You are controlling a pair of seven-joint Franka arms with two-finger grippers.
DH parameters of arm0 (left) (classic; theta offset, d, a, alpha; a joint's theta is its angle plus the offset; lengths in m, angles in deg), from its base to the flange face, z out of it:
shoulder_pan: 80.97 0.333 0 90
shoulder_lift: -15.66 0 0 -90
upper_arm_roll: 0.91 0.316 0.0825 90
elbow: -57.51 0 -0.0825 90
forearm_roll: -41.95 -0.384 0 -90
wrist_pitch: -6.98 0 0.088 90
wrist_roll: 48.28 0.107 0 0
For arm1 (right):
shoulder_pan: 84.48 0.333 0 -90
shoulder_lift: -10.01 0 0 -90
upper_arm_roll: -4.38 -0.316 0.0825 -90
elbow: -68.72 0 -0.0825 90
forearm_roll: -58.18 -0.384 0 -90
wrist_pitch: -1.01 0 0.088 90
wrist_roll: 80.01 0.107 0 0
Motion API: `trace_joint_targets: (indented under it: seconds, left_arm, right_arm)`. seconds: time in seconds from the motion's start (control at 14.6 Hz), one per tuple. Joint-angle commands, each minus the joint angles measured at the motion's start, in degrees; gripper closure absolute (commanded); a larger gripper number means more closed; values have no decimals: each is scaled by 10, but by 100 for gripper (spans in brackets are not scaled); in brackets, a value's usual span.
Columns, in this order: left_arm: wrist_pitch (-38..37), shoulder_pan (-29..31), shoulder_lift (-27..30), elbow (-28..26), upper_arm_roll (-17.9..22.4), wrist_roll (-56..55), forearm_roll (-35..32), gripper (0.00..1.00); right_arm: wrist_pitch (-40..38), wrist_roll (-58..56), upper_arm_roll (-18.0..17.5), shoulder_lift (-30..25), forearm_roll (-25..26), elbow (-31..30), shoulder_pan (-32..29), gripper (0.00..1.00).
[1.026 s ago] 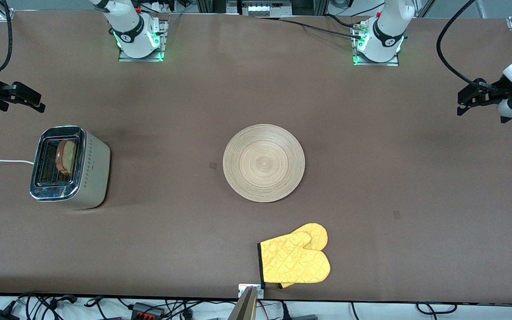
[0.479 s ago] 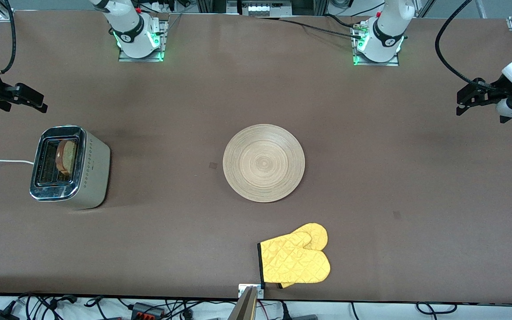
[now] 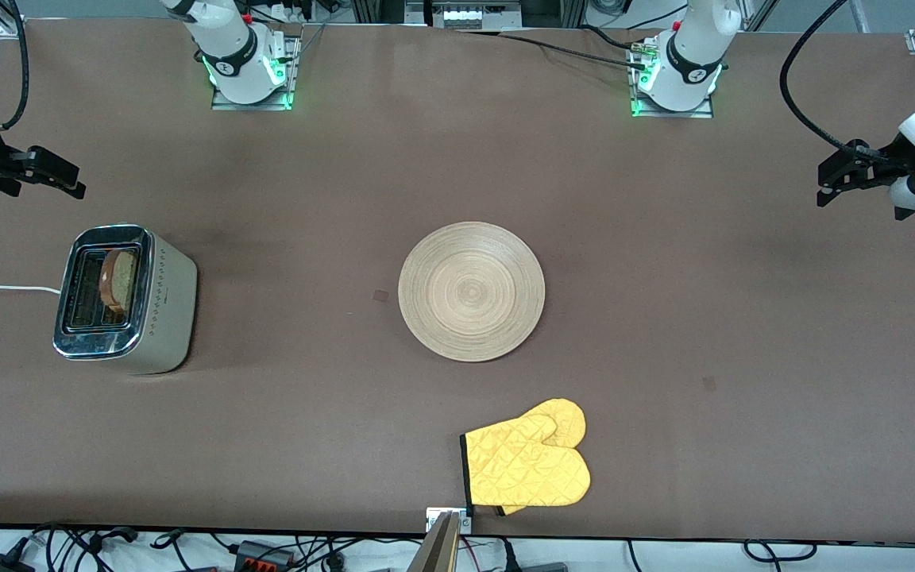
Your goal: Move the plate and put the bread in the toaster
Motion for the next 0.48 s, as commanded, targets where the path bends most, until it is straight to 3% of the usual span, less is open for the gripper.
trace_joint_targets:
  seconds: [0.0, 0.41]
  left_arm:
    - [-8, 4, -4, 13, 0, 14, 11, 0]
    - [-8, 1, -4, 14, 0, 13, 11, 0]
  right_arm:
    - [-10, -6, 2, -10, 5, -1, 4, 0]
    - [-9, -6, 2, -9, 5, -2, 4, 0]
